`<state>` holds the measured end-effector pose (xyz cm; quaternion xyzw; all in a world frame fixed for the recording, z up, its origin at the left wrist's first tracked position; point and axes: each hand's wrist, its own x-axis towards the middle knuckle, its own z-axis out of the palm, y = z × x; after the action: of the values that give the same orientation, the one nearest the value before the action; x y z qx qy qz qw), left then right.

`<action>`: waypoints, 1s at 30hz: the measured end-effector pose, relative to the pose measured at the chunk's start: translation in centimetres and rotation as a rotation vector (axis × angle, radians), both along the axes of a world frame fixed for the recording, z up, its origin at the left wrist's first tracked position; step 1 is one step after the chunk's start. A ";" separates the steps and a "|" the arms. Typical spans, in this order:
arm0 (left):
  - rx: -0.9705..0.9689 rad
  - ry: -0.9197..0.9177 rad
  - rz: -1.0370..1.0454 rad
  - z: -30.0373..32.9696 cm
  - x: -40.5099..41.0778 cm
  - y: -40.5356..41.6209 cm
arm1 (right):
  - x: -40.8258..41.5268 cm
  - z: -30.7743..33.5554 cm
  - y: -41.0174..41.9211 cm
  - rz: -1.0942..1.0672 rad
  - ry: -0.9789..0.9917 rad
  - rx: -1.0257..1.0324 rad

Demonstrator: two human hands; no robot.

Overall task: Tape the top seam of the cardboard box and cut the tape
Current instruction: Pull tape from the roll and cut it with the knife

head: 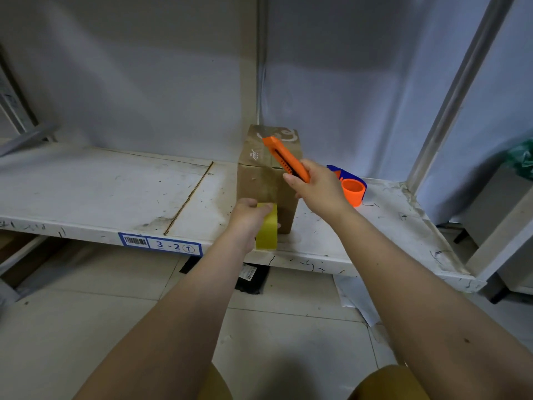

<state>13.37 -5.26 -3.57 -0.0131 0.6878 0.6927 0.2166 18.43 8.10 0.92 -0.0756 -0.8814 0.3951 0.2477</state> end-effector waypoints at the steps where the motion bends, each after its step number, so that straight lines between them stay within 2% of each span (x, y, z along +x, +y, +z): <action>1: 0.002 -0.010 -0.005 0.0 0.0 -0.1 | -0.3 -0.1 -0.1 -0.012 -0.034 0.040; 7: -0.020 -0.055 -0.056 1.1 -0.8 -0.3 | -1.1 0.0 -0.4 -0.079 -0.088 0.177; 16: -0.235 -0.123 -0.200 3.0 -0.9 0.2 | -1.4 0.4 0.0 -0.057 -0.148 0.235; 20: -0.226 -0.152 -0.226 3.3 -0.9 0.2 | -0.7 1.4 1.5 0.112 -0.141 0.034; 23: -0.171 -0.152 -0.217 3.2 -0.8 0.1 | 0.4 2.6 3.1 0.183 -0.117 0.009; 26: -0.154 -0.107 -0.132 2.8 -1.0 0.2 | 1.4 3.7 4.4 0.222 -0.244 0.149; 30: -0.209 -0.041 0.016 1.6 -1.5 0.6 | 1.3 3.4 5.2 0.162 -0.379 0.512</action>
<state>11.91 -4.62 -1.99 -0.0552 0.7515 0.6186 0.2224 19.69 13.27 4.30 -0.0126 -0.9856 0.1581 0.0579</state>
